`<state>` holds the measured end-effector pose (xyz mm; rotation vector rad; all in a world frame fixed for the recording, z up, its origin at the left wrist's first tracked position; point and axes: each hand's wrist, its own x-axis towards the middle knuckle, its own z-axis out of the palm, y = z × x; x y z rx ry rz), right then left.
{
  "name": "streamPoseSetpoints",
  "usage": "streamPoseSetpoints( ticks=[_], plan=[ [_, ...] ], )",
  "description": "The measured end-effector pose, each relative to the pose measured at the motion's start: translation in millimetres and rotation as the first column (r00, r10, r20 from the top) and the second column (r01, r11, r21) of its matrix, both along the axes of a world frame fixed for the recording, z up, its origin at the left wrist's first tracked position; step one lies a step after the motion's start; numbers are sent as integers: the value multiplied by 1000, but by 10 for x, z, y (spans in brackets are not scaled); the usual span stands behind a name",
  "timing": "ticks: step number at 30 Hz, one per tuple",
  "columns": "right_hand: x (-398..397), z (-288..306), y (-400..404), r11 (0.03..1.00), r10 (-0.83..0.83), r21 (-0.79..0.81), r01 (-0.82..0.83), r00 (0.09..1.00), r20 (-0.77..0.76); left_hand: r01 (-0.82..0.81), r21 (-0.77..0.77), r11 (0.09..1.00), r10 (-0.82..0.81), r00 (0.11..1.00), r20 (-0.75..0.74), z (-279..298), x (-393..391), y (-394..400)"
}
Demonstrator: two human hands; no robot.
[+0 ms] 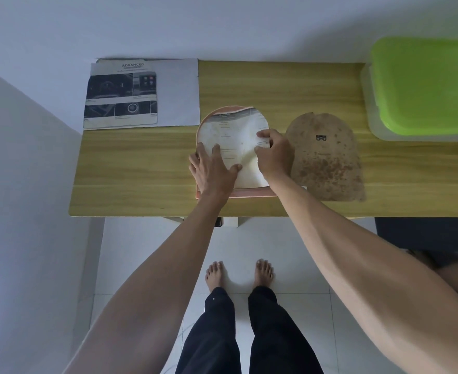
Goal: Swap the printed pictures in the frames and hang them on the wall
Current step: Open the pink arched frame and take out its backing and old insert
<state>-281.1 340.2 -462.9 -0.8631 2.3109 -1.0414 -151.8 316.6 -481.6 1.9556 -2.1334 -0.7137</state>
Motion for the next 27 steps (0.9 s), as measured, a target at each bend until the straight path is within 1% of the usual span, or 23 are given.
streamPoseSetpoints(
  ticks=[4, 7, 10, 12, 14, 17, 20, 24, 27],
  plan=[
    [-78, 42, -28, 999, -17, -35, 25, 980, 197, -24, -5, 1000, 24, 998, -57, 36, 22, -8],
    [-110, 91, -17, 995, -12, -93, 44, 948, 320, -67, -27, 997, 62, 986, -156, 62, 63, -37],
    [-153, 163, -4, 987, -40, -124, 105, 897, 441, -147, -38, 988, 133, 960, -247, 107, 103, -89],
    [-186, 215, 3, 981, -61, -128, 145, 859, 508, -175, -5, 985, 165, 941, -296, 123, 139, -158],
    [-213, 270, 15, 978, -64, -131, 164, 825, 561, -166, 37, 985, 168, 911, -376, 155, 184, -237],
    [-235, 310, 8, 979, -50, -135, 153, 821, 569, -150, 58, 987, 159, 856, -491, 217, 224, -322],
    [-242, 332, 5, 976, -46, -154, 153, 837, 545, -150, 50, 987, 153, 824, -546, 258, 228, -370],
    [-286, 370, 61, 972, -56, -170, 163, 860, 506, -135, 131, 982, 188, 777, -601, 282, 205, -387],
    [-408, 379, 179, 969, -97, -157, 188, 883, 459, -97, 145, 985, 169, 745, -646, 344, 98, -309]
  ],
)
